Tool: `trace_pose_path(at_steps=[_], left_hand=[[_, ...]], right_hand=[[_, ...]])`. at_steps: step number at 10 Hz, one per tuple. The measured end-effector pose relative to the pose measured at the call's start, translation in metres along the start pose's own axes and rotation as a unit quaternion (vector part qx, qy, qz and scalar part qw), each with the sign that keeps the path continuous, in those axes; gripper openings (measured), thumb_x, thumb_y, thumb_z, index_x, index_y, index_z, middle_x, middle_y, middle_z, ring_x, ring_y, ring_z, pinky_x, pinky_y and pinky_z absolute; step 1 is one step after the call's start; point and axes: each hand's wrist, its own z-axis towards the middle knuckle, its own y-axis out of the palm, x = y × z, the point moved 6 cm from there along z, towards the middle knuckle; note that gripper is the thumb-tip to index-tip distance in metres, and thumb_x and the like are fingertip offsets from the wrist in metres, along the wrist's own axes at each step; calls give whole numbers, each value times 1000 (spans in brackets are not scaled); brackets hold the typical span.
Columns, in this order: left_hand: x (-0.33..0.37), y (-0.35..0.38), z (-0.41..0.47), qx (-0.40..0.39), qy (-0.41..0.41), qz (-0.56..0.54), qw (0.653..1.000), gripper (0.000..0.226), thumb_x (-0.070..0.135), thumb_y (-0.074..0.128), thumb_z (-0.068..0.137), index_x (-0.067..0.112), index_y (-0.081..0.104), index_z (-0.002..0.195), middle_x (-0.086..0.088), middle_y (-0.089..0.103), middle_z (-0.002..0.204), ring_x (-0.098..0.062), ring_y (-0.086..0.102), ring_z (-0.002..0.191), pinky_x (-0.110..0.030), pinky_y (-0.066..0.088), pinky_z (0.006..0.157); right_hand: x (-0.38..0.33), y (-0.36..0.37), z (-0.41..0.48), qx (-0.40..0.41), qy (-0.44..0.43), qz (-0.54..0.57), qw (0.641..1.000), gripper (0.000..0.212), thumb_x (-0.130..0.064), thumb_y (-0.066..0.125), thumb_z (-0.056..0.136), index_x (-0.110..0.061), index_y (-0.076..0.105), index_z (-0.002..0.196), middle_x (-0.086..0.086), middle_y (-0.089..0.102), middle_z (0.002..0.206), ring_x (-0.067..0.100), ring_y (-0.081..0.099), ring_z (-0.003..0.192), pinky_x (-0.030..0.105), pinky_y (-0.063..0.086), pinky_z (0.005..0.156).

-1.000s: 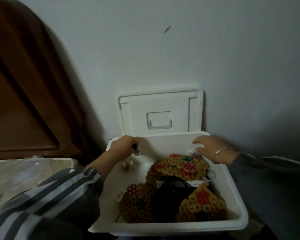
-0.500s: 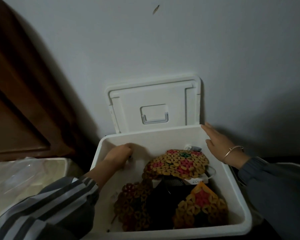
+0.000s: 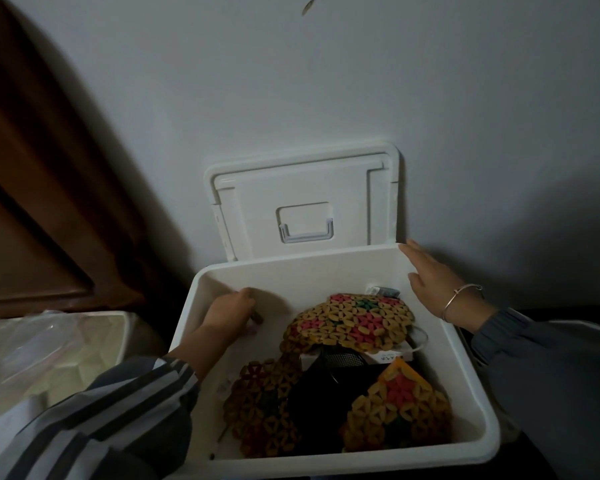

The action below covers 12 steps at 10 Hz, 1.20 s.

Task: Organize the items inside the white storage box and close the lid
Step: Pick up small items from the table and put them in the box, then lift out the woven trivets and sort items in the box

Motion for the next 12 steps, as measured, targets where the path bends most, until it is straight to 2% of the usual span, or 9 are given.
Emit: trace_pose_path(at_steps=[3, 4, 6, 7, 8, 9, 10, 11, 12], left_hand=[[-6, -1, -6, -2, -40, -87, 995, 29, 8, 50, 91, -5, 60, 115, -20, 64, 114, -9, 59, 65, -11, 47, 47], [4, 0, -5, -46, 18, 94, 994, 26, 7, 59, 86, 0, 61, 111, -8, 66, 98, -22, 66, 82, -27, 55, 69], [9, -1, -11, -38, 65, 249, 966, 25, 16, 68, 81, 12, 63, 105, -6, 55, 117, -24, 60, 101, -30, 46, 78], [20, -7, -20, 8, 78, 268, 960, 23, 27, 65, 84, 13, 62, 103, -5, 56, 111, -24, 59, 97, -34, 47, 73], [35, -11, -34, 48, 43, 87, 994, 27, 29, 50, 95, 8, 63, 82, -10, 64, 89, -26, 62, 82, -35, 48, 70], [55, 9, -50, -65, -84, -143, 984, 42, 44, 45, 97, 6, 64, 93, -14, 66, 99, -28, 63, 92, -34, 49, 79], [80, 37, -62, -174, -171, -262, 934, 71, 59, 45, 92, 1, 47, 133, -15, 51, 135, -27, 54, 116, -33, 45, 87], [103, 41, -58, -144, -201, -293, 924, 86, 62, 57, 84, 0, 38, 140, -14, 43, 143, -30, 48, 124, -31, 38, 80], [132, 43, -47, -182, -159, -264, 934, 79, 61, 58, 83, 6, 44, 138, -13, 42, 145, -29, 42, 130, -33, 39, 91]], right_hand=[[2, 1, 0, 10, -2, 4, 1000, 54, -5, 37, 98, -14, 21, 149, 2, 12, 159, 26, 44, 129, 25, 36, 99], [3, 1, 1, 15, -1, 6, 1000, 54, -4, 37, 97, -14, 22, 148, 2, 13, 159, 26, 46, 127, 23, 36, 97], [5, 1, 1, 19, 4, 30, 999, 54, -5, 38, 97, -15, 23, 148, 2, 15, 159, 24, 39, 134, 26, 35, 101], [5, 1, 0, 19, 10, 40, 999, 54, -7, 39, 98, -15, 23, 148, 3, 16, 158, 24, 37, 136, 27, 34, 103], [6, 0, -2, 22, 23, 48, 998, 52, -8, 40, 98, -16, 26, 147, 7, 26, 155, 27, 44, 129, 29, 39, 99], [6, -2, -5, 22, 31, 53, 998, 49, -12, 42, 98, -16, 29, 145, 15, 45, 140, 28, 52, 114, 29, 42, 88], [2, -4, -10, 9, 28, 46, 999, 52, -13, 44, 97, -16, 26, 146, 14, 50, 134, 27, 53, 112, 24, 38, 83], [2, -2, -22, -37, 26, 20, 999, 63, -16, 48, 96, -16, 14, 150, 13, 38, 146, 28, 48, 122, 28, 40, 91], [3, 0, -36, -68, 26, 14, 997, 69, -21, 47, 97, -19, 3, 151, 10, 24, 155, 29, 43, 129, 34, 39, 100]])
